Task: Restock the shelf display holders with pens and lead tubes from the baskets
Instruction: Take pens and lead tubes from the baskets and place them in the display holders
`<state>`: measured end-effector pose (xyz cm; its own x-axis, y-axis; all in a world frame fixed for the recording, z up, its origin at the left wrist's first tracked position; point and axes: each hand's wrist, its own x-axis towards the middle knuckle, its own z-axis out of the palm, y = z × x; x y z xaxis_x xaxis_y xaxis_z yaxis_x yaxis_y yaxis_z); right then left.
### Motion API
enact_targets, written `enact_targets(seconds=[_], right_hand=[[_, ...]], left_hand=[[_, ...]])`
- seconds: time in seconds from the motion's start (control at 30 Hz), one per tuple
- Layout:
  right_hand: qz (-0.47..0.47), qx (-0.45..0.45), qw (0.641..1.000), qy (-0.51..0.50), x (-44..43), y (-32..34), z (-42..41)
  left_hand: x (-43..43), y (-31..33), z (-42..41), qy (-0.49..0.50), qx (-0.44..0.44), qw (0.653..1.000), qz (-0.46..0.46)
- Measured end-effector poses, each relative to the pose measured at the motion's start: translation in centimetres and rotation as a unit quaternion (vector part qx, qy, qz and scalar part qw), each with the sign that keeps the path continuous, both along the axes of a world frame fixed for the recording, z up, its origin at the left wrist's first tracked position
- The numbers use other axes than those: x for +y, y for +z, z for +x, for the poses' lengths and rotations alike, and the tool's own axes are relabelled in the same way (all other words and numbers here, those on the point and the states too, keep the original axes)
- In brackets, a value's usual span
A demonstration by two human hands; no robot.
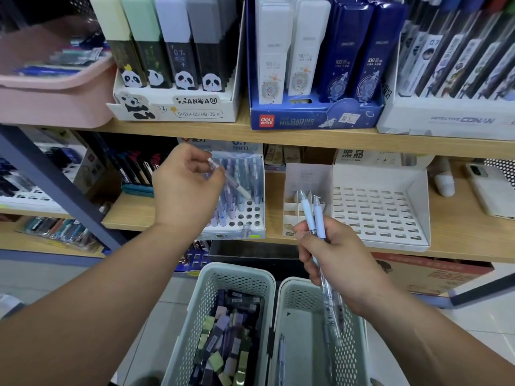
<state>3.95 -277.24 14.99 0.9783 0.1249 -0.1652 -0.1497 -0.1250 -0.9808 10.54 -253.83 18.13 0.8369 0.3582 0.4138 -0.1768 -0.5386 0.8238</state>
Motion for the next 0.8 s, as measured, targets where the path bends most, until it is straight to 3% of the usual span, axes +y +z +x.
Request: enact_targets(seconds=[0.13, 0.47, 0.8], right_hand=[[-0.004, 0.006, 1.0, 0.0, -0.1, -0.4, 0.1], [-0.007, 0.007, 1.0, -0.001, 0.5, -0.1, -0.3], [0.0, 0.023, 1.0, -0.013, 0.0, 0.1, -0.3]], left_hand=[[-0.3, -0.2, -0.2, 0.006, -0.009, 1.0, 0.023], [-2.0, -0.8, 0.2, -0.023, 0.008, 0.98, 0.196], [-2.9, -0.2, 1.2, -0.025, 0.017, 0.964, 0.263]])
